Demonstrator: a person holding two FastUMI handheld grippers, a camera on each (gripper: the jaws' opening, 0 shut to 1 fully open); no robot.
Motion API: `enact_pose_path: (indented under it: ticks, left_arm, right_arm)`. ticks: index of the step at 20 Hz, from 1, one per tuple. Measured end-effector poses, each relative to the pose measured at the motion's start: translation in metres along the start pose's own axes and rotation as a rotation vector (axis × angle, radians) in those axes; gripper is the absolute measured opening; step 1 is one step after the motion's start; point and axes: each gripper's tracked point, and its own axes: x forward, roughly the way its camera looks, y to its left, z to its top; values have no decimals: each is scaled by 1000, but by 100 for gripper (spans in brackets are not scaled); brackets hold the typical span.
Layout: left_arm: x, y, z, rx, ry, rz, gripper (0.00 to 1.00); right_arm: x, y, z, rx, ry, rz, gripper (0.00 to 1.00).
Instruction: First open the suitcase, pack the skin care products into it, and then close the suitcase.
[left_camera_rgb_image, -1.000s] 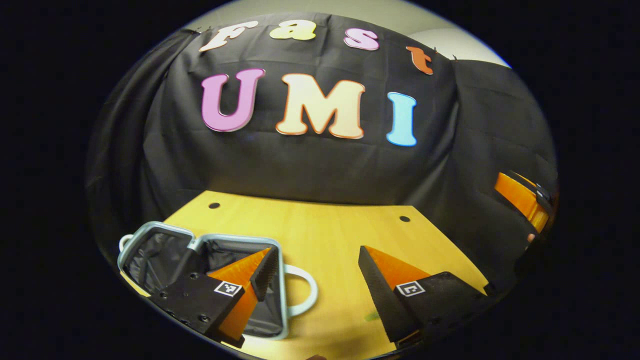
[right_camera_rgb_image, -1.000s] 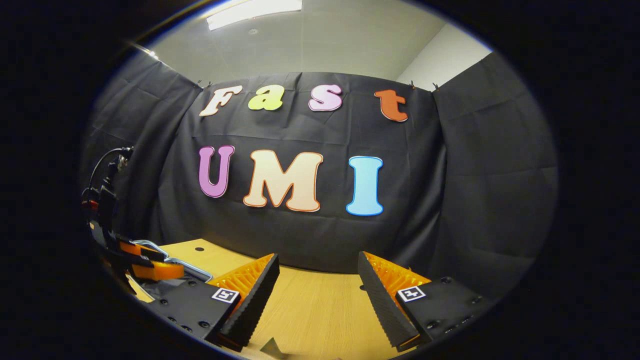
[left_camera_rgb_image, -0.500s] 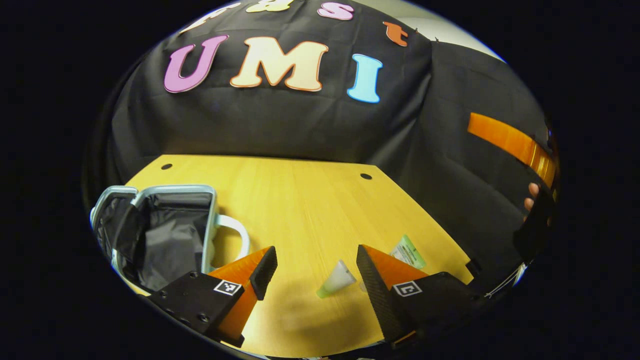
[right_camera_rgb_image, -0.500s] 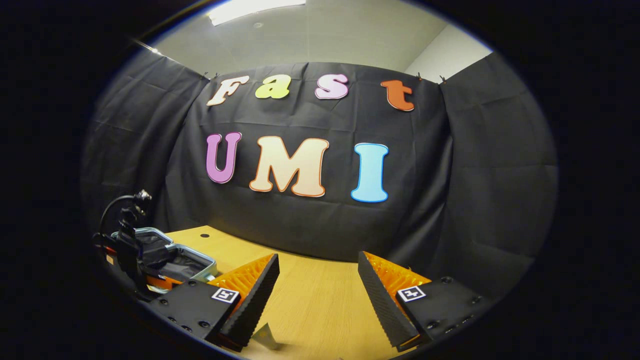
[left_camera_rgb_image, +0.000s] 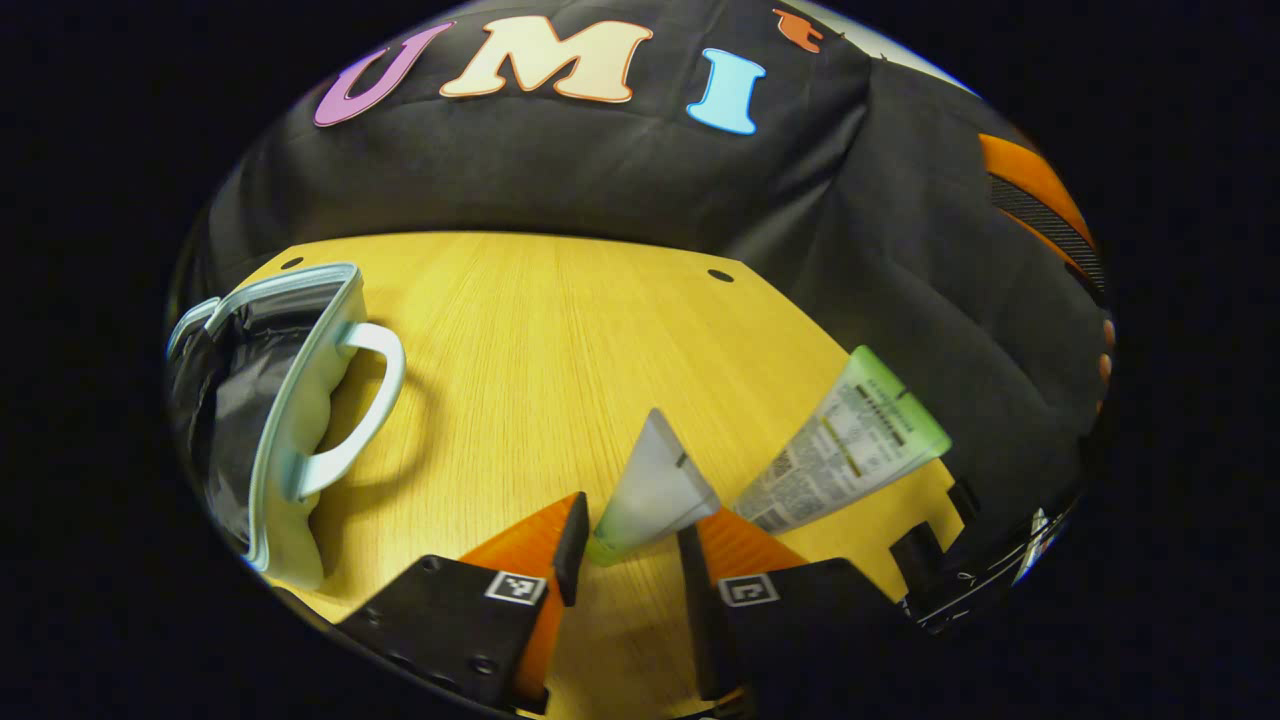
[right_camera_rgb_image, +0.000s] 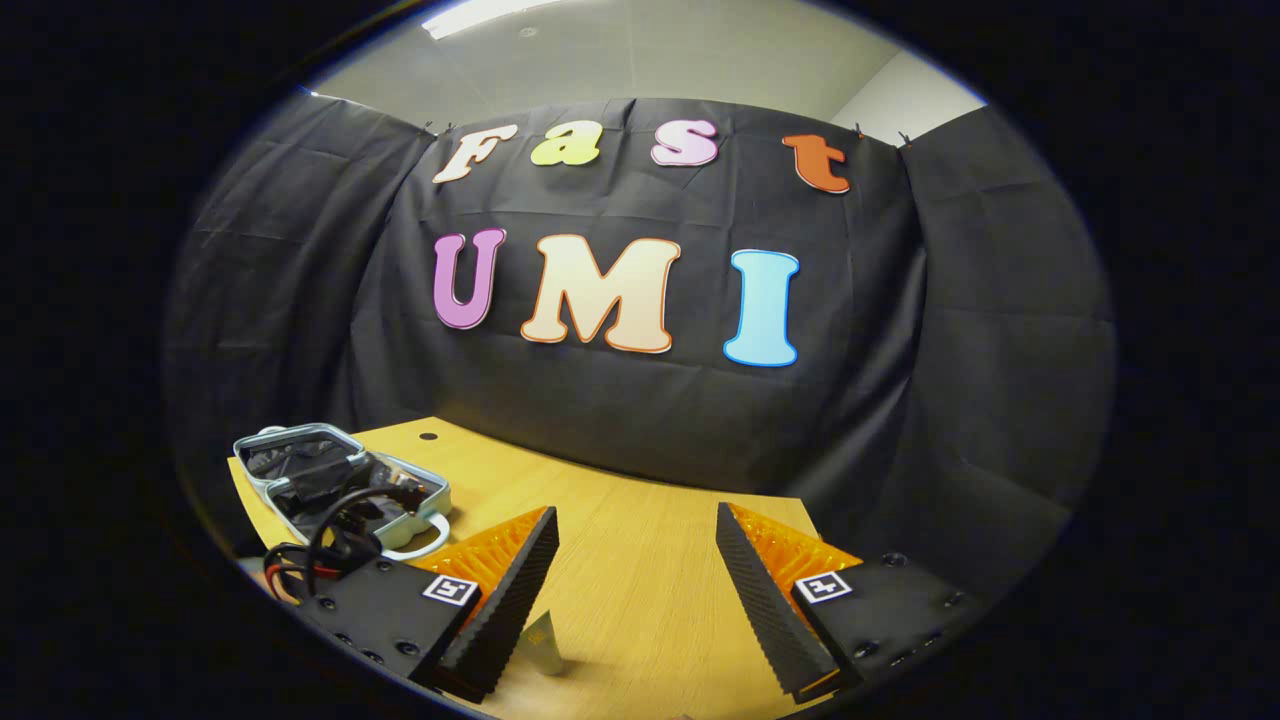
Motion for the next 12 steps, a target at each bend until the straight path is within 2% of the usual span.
enact_pose_path:
  ticks: [1, 2, 3, 7, 12]
  left_arm:
    - [3, 4, -1, 2, -3, 10, 43]
    - [6, 5, 0, 1, -14, 11, 25]
    - [8, 2, 2, -6, -17, -12, 20]
    - [0, 11, 12, -18, -9, 0, 11]
    - [-37, 13, 55, 24, -55, 9, 10]
  right_arm:
    - [0, 4, -3, 0, 4, 12, 100]
    - [-3, 9, -9, 8, 7, 30, 100]
    - [-4, 15, -12, 18, 10, 50, 99]
    - [-4, 31, -37, 9, 36, 89, 99]
    - [-1, 52, -86, 36, 123, 135, 99]
